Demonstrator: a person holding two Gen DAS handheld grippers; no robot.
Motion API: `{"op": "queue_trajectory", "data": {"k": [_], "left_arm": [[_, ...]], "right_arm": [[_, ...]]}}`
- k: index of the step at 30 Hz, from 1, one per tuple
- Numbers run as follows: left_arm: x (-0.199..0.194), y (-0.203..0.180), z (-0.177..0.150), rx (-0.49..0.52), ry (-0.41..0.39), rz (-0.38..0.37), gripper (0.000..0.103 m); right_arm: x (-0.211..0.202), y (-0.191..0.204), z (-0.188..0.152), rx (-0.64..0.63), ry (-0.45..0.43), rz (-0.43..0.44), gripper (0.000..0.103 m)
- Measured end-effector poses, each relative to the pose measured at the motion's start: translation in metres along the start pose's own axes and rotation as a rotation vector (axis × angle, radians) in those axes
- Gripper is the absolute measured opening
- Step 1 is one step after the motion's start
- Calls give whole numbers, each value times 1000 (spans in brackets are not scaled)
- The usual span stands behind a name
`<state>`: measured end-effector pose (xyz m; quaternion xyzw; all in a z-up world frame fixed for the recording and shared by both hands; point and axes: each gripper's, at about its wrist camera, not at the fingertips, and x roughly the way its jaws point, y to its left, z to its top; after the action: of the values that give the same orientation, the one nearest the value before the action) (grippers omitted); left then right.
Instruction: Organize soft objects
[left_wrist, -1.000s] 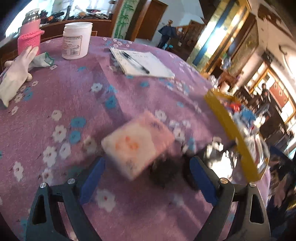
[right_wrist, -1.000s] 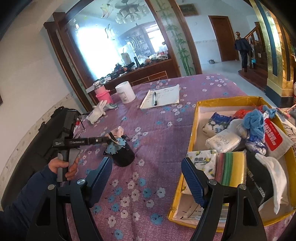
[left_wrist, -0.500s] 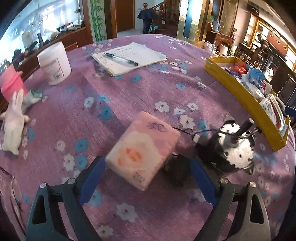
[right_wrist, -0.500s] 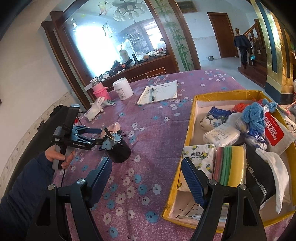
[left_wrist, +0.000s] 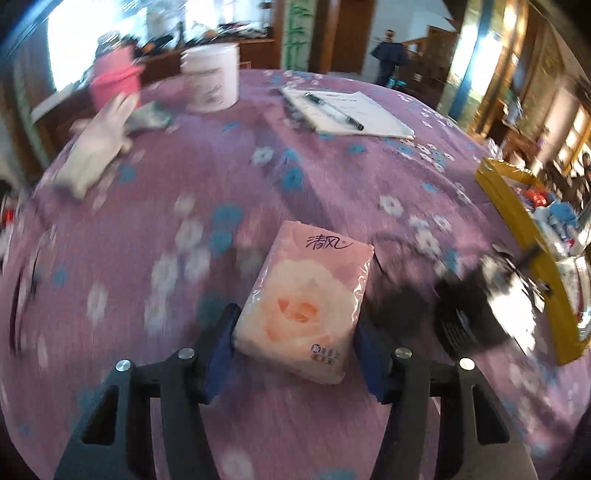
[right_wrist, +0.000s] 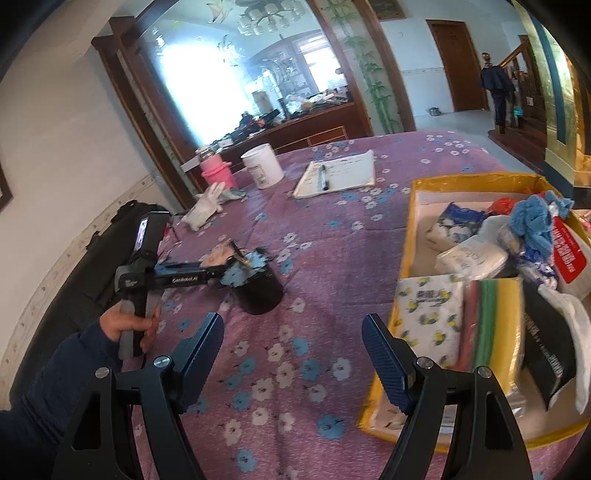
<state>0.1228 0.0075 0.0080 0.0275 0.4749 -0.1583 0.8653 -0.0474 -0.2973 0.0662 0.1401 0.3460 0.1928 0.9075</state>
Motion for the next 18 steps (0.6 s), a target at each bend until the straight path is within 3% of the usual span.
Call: {"op": "queue_trajectory", "data": {"k": [6,10,12,16,17,18], "left_arm": [[-40,-35,-63,23,32,-37,58],[-67,-77,-106,46,7,-161,58],[-75,-94,-115,48,-19,-248,58],[-98,-133,-123,101,-106,-321,58],[-102,-143,-123,122,-118,-314,58],[-104,-150,-122,136,-123,-304,59]], "right_arm": [[22,20,-17,19,73,122,81],[43,29,-32,73,158,210,81],[49,27,-38,113,179,238,81],[46,20,-43,185,182,293,81],[42,19,-43,194,163,308,70],[38,18,-43,198,151,315,41]]}}
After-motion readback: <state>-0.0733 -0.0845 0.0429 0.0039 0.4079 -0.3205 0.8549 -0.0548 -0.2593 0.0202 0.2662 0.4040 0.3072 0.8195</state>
